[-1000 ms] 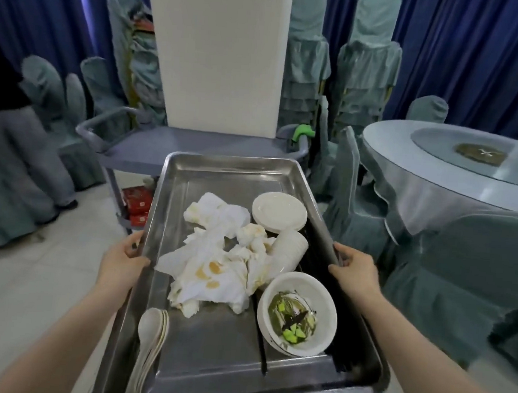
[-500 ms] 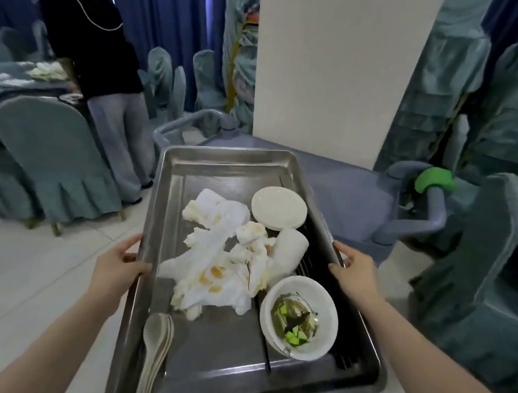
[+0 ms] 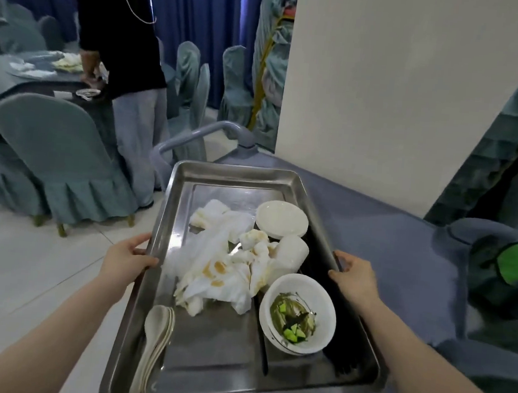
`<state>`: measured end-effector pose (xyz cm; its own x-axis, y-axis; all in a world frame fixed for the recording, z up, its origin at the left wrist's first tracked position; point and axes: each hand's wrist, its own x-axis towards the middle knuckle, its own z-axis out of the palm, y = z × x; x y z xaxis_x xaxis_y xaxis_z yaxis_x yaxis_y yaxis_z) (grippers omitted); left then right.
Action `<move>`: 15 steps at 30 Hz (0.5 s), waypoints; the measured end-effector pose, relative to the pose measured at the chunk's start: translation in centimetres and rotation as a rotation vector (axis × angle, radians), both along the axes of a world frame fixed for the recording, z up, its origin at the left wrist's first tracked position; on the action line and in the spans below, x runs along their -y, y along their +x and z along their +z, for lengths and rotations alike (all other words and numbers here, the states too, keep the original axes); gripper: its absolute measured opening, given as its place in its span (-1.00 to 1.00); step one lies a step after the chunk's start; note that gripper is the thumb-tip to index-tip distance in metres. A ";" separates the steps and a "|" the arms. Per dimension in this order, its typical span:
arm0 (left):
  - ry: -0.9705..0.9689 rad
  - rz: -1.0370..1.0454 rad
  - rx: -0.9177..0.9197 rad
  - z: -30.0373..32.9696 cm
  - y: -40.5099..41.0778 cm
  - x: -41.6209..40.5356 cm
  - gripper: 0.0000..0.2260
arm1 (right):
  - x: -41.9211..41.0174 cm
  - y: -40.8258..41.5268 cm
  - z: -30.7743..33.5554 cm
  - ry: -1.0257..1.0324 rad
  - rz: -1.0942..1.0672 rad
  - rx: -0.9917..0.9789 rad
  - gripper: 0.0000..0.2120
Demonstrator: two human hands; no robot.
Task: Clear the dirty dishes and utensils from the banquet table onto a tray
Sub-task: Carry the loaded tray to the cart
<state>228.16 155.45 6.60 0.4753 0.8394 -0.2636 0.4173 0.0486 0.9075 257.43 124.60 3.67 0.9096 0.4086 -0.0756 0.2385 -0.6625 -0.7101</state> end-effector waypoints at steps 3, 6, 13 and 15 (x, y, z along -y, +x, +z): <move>-0.028 0.061 0.000 -0.5 3.3 -1.0 -0.40 | -2.4 5.1 -0.1 -0.009 0.065 -0.004 -0.50; -0.031 0.173 -0.007 -1.2 6.3 -0.4 -0.41 | -4.5 10.4 0.1 -0.040 0.127 0.006 -0.47; -0.094 0.311 -0.011 -2.4 13.1 2.6 -0.39 | -7.1 20.5 -0.3 -0.067 0.274 0.023 -0.48; -0.101 0.368 -0.007 -2.7 14.7 3.5 -0.40 | -7.5 22.6 -0.6 -0.059 0.293 0.023 -0.48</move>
<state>242.84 151.91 3.92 0.1451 0.9232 -0.3559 0.3619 0.2853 0.8875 279.99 132.07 3.08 0.7556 0.6492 -0.0873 0.4412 -0.6028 -0.6648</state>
